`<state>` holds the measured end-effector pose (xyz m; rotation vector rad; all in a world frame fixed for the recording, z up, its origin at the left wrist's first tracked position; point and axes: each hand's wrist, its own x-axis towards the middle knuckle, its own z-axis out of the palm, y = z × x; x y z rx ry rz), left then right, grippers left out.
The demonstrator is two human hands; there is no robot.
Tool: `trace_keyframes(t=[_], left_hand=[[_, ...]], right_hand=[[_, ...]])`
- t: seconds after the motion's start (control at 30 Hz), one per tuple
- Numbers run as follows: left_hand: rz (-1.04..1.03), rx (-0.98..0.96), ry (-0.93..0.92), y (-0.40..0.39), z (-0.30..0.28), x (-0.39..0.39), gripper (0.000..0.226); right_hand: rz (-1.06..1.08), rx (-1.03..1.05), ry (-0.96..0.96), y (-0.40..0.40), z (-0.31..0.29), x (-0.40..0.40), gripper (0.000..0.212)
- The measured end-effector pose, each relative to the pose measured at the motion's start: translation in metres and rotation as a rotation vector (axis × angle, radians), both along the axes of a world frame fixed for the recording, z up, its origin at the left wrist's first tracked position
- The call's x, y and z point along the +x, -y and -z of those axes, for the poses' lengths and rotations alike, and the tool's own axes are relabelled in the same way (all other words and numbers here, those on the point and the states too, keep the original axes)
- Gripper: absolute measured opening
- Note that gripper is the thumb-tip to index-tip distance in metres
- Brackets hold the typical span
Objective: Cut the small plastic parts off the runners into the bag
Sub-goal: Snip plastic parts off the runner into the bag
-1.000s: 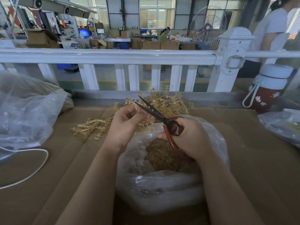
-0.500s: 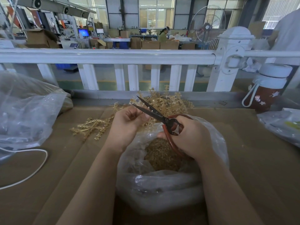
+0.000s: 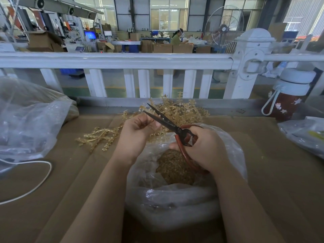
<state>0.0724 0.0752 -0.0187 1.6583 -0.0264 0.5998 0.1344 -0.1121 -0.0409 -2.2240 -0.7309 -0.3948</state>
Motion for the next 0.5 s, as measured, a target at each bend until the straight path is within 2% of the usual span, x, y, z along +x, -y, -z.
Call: trace_keyframes(t=[0.2, 0.33, 0.5], left_hand=[[-0.011, 0.052, -0.02, -0.0013, 0.0011, -0.0004, 0.004], [0.003, 0.09, -0.018, 0.0011, -0.0001, -0.0012, 0.006], [0.026, 0.085, -0.009, 0.0011, -0.0006, -0.0013, 0.011]], right_hand=[[0.021, -0.015, 0.039, -0.0001, -0.0004, -0.002, 0.07], [0.023, -0.033, 0.047, 0.0005, -0.0018, -0.0026, 0.064], [0.008, -0.033, 0.022, -0.0008, -0.0031, -0.0027, 0.068]])
